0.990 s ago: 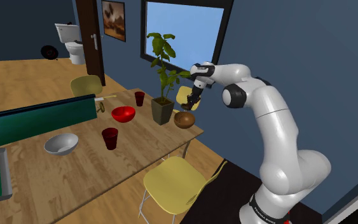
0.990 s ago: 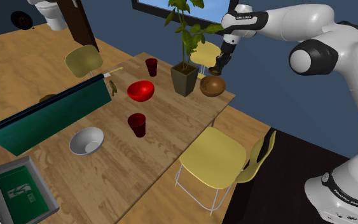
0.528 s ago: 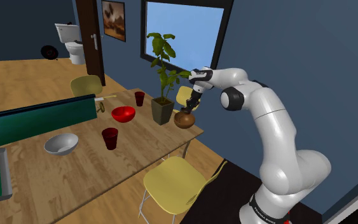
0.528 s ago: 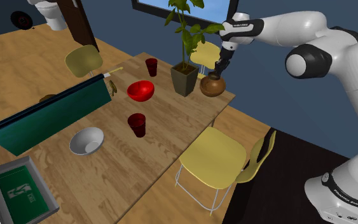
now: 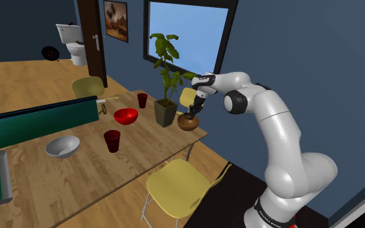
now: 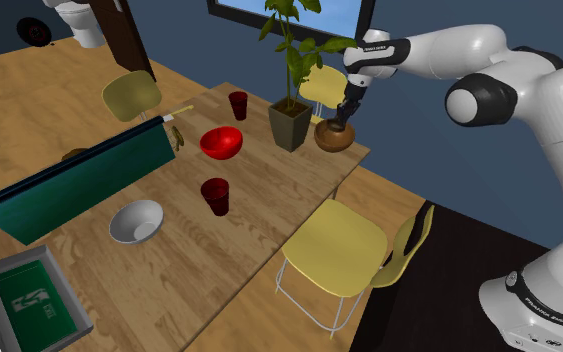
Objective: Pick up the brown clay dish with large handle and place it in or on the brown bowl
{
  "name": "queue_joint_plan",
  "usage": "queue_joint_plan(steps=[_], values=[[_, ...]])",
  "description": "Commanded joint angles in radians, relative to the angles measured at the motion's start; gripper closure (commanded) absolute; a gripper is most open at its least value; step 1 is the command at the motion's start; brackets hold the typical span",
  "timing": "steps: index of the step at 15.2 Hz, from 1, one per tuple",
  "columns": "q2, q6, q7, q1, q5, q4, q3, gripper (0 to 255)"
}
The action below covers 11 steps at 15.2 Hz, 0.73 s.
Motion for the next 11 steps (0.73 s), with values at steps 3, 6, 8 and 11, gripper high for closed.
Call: queue_joint_plan(steps=[3, 6, 8, 11], values=[[0.001, 0.001, 0.0, 0.0, 0.0, 0.0, 0.0, 255], [0.001, 0.001, 0.0, 0.0, 0.0, 0.0, 0.0, 0], [0.001, 0.001, 0.0, 0.0, 0.0, 0.0, 0.0, 0], [-0.012, -0.022, 0.002, -0.004, -0.003, 0.01, -0.003, 0]])
